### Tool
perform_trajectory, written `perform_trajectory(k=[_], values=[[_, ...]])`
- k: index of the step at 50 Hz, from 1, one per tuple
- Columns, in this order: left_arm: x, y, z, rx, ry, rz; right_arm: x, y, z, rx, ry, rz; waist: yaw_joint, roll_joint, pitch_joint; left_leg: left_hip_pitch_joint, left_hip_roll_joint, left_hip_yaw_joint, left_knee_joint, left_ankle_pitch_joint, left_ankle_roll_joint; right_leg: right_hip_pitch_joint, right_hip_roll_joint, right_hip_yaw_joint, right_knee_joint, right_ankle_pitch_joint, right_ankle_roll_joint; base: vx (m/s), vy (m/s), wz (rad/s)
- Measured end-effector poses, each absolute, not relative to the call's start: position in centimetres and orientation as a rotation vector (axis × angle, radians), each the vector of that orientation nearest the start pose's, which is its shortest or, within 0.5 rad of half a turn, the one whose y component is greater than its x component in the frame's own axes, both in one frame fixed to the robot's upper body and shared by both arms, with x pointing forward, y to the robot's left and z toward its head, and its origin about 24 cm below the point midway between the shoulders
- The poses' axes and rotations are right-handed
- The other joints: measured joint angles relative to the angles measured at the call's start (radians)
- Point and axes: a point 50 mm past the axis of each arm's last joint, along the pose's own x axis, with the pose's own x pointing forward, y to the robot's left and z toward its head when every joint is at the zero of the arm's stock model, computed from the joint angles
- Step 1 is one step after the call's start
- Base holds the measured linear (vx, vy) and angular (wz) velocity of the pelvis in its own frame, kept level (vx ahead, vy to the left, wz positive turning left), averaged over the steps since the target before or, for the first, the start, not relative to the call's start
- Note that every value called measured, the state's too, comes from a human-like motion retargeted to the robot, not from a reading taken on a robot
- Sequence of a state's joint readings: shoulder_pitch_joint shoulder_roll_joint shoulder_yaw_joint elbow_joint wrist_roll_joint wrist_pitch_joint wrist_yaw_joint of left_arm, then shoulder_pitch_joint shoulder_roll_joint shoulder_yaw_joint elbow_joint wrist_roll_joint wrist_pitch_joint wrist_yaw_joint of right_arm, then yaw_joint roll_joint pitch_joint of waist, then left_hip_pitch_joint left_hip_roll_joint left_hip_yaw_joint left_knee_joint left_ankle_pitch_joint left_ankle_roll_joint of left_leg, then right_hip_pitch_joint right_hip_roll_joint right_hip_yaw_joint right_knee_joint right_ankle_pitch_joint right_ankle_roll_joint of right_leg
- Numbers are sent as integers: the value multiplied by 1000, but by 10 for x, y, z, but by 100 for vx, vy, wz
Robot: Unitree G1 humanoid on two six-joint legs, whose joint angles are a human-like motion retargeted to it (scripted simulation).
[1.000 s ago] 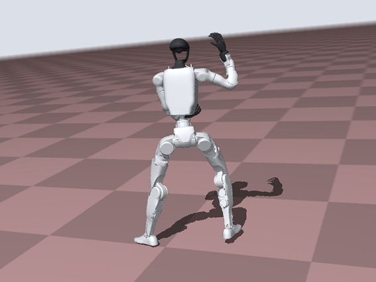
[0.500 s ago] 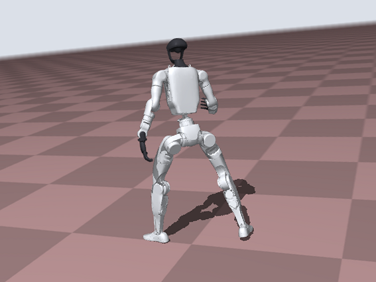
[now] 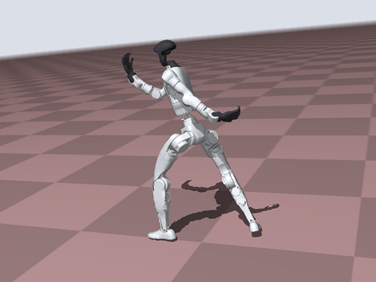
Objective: Kungfu
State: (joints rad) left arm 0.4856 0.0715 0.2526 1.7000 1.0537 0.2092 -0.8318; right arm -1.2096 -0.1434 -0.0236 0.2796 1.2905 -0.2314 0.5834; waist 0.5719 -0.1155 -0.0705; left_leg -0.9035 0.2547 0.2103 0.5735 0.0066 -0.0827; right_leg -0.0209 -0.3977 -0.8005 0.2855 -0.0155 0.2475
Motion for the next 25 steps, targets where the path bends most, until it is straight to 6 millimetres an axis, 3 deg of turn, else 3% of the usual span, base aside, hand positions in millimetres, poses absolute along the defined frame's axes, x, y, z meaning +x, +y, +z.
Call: perform_trajectory(k=[3, 5, 8, 13, 16, 19, 20, 22, 25], values=[[-213, 131, -95, -503, 2298, -1396, 307, -93, 386, 969, -1229, 1069, -25, -31, -7, -40, 23, 31, 43, -7, 32, -28, -10, -1, -6, 20, 3, 11, -10, -21], [-198, 138, -107, -374, 2221, -1448, 306, -95, 388, 1038, -1243, 1017, -40, -56, -15, -75, 51, 81, 83, -18, 64, -58, -22, 2, -2, 29, 14, 21, -8, -40], [-176, 161, -125, -185, 2183, -1277, 304, -94, 393, 1088, -1251, 991, -26, -68, -51, -157, 125, 61, 119, -48, 73, -131, 36, 7, -25, 67, 14, 11, -13, -114], [-150, 196, -135, -114, 2152, -1029, 298, -95, 396, 1092, -1270, 1012, -5, -63, -84, -247, 227, -27, 171, -95, 42, -203, 154, 29, -62, 207, 14, 13, -6, -129], [-146, 215, -133, -69, 2174, -1011, 298, -96, 389, 1108, -1269, 996, -62, -35, -95, -231, 172, -102, 213, -168, 33, -146, 172, 83, -90, 384, 14, 63, 45, 32], [-147, 223, -131, -23, 2196, -1044, 299, -91, 379, 1119, -1231, 984, -146, -25, -94, -144, 39, -127, 221, -249, 47, -103, 101, 242, -37, 537, 14, 62, 47, 140], [-146, 224, -132, -9, 2195, -1051, 300, -89, 377, 1124, -1219, 985, -176, -24, -83, -111, -5, -136, 217, -265, 47, -119, 78, 329, 50, 539, 14, 54, 24, 114], [-133, 232, -135, 27, 2165, -1026, 300, -89, 374, 1132, -1215, 994, -210, 5, -91, -83, 1, -205, 152, -243, 23, -157, 225, 505, 56, 513, 14, 39, -9, 77], [-115, 241, -139, 74, 2129, -995, 304, -92, 365, 1141, -1193, 968, -308, 54, -87, -15, -28, -293, 60, -212, -6, -217, 396, 622, 213, 291, 14, 46, -25, 169]])
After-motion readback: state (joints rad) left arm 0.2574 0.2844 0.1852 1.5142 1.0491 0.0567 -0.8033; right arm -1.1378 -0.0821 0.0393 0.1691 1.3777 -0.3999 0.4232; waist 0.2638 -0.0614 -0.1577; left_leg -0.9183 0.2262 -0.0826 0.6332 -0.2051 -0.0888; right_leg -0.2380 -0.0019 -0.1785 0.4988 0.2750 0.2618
